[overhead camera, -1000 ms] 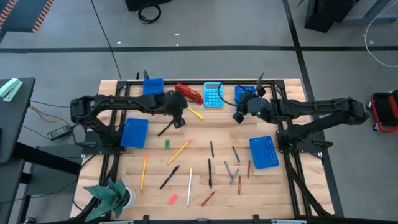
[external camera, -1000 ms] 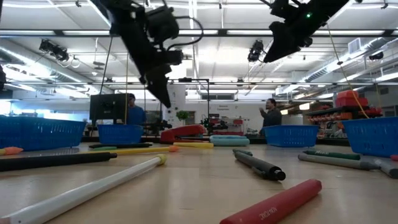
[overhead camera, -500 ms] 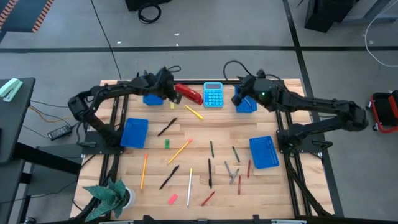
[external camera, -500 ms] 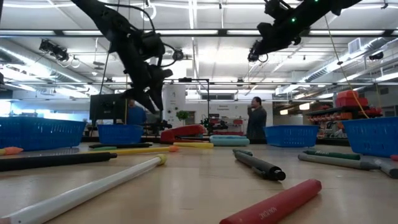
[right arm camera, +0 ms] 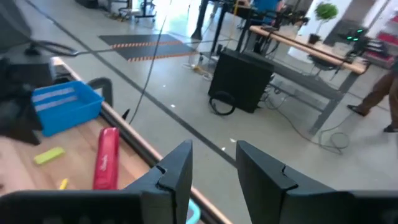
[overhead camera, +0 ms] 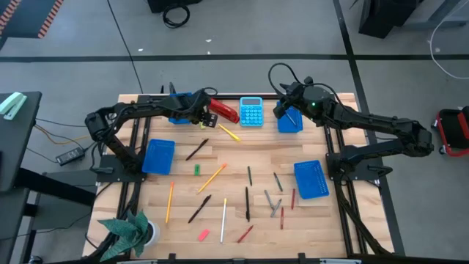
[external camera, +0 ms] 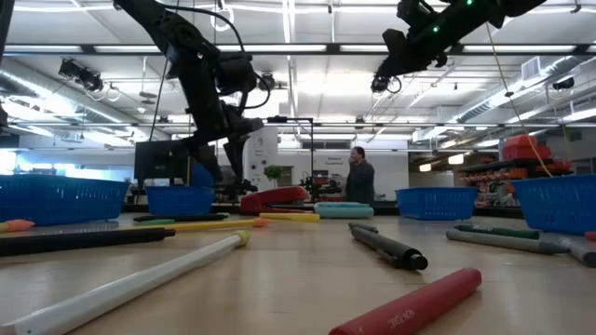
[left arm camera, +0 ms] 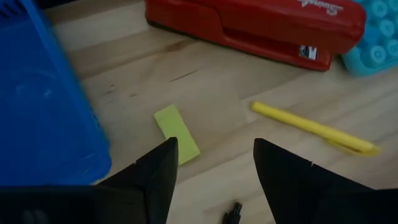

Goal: Sort crayons/erasers/pens/pencils in bins
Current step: Put the yellow eraser into the top left bin

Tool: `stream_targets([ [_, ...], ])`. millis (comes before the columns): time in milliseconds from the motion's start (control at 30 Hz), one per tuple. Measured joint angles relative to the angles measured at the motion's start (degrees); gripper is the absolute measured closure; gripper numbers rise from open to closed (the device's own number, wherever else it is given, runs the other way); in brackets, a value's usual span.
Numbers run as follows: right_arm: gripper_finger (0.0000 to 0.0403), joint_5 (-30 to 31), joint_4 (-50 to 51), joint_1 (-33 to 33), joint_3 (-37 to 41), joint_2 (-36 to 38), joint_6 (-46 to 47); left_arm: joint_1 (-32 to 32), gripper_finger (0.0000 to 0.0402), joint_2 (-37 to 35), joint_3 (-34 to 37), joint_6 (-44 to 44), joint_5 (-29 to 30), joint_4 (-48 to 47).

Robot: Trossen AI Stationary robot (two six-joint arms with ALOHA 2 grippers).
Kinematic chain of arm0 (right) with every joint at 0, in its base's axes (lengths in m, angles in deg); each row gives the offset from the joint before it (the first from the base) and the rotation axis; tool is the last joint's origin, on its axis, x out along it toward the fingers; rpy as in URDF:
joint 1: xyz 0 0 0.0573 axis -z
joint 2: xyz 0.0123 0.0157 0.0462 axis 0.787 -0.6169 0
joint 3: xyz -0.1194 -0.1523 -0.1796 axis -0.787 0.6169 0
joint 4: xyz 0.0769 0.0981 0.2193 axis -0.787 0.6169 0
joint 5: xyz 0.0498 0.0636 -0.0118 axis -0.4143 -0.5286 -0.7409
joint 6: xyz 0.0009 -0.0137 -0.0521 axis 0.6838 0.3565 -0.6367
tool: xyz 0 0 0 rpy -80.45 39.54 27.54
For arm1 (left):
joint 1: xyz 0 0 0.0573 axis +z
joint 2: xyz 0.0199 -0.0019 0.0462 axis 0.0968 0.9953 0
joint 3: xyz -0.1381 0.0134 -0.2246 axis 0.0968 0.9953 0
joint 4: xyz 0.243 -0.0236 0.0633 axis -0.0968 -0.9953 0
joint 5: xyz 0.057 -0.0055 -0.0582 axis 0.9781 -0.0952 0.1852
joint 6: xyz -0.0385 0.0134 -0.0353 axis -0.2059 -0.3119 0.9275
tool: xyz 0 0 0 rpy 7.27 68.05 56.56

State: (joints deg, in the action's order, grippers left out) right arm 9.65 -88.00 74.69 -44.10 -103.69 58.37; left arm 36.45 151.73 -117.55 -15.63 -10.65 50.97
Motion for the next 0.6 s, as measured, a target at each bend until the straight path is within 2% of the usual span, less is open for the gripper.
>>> stream_targets([
  [200,0.0274,-0.5,2.4,-0.1,0.0,0.0,1.4,-0.5,0.0199,0.6,0.0,0.7,0.4,0.3],
  [600,0.0274,-0.7,3.4,0.0,0.0,0.0,0.7,-0.9,0.0205,7.0,0.0,0.9,-0.7,0.8],
])
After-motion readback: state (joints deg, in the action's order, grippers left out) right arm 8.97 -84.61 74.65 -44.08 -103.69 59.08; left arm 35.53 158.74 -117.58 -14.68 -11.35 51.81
